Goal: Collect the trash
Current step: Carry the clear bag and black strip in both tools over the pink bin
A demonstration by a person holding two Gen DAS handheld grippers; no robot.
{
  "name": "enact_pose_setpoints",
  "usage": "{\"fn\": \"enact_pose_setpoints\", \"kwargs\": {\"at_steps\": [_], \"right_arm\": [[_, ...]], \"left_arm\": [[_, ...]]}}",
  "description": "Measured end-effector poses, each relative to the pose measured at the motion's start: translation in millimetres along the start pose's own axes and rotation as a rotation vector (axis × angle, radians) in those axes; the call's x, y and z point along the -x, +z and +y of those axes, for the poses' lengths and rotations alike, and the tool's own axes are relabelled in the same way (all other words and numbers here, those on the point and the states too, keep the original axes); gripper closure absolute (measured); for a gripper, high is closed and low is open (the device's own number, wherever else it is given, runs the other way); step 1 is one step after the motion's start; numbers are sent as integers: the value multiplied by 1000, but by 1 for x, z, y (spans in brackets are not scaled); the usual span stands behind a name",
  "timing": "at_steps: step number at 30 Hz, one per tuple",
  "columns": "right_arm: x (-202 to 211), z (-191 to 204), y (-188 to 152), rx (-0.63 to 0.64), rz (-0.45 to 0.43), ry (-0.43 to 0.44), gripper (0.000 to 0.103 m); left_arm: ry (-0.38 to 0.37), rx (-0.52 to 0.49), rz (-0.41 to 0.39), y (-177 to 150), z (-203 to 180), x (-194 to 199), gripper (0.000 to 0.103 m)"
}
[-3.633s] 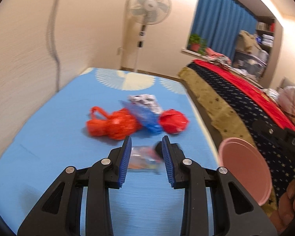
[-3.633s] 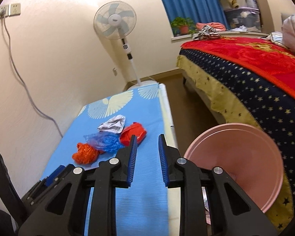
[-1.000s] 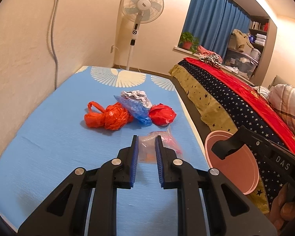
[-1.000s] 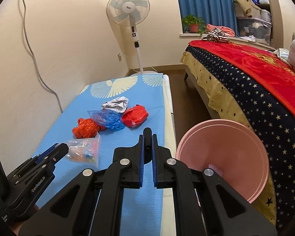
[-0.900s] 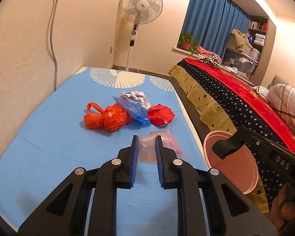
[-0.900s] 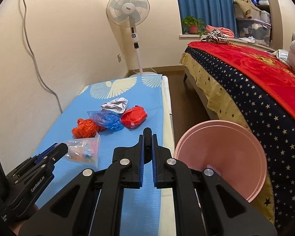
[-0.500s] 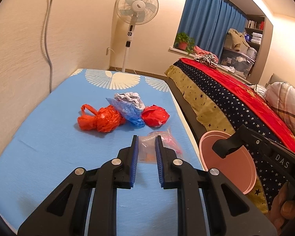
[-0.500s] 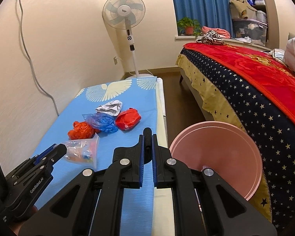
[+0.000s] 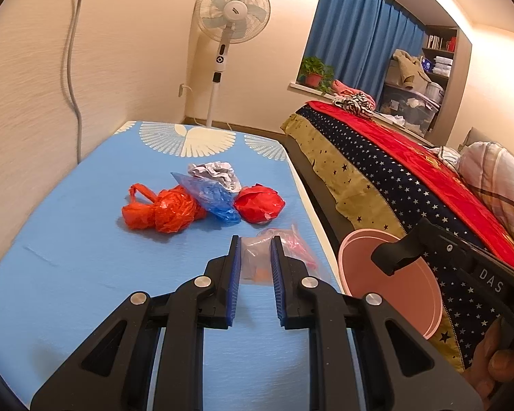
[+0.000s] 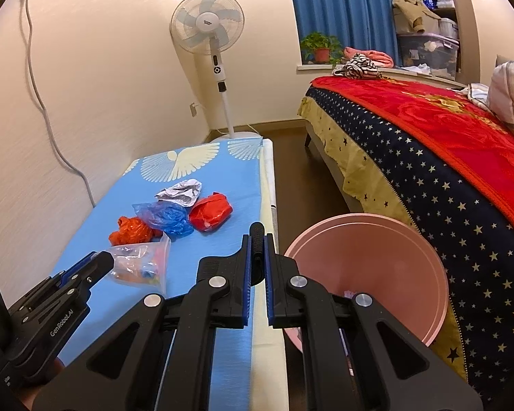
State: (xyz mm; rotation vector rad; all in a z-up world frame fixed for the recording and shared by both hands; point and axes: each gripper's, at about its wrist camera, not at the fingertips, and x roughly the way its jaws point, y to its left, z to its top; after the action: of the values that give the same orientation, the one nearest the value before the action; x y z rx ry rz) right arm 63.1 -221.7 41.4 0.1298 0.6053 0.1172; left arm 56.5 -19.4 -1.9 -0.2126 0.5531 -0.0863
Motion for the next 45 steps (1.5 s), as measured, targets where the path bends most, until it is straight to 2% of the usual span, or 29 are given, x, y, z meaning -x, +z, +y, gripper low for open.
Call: {"fn": "enact_pose_setpoints", "kwargs": {"at_steps": [29, 45], "right_arm": [[0, -20, 5, -28, -10, -38, 96], [2, -47, 13, -68, -34, -108, 96]], "left_arm": [[-21, -28, 0, 1, -17, -14, 86], [-51, -46, 0, 3, -32, -24, 86]]}}
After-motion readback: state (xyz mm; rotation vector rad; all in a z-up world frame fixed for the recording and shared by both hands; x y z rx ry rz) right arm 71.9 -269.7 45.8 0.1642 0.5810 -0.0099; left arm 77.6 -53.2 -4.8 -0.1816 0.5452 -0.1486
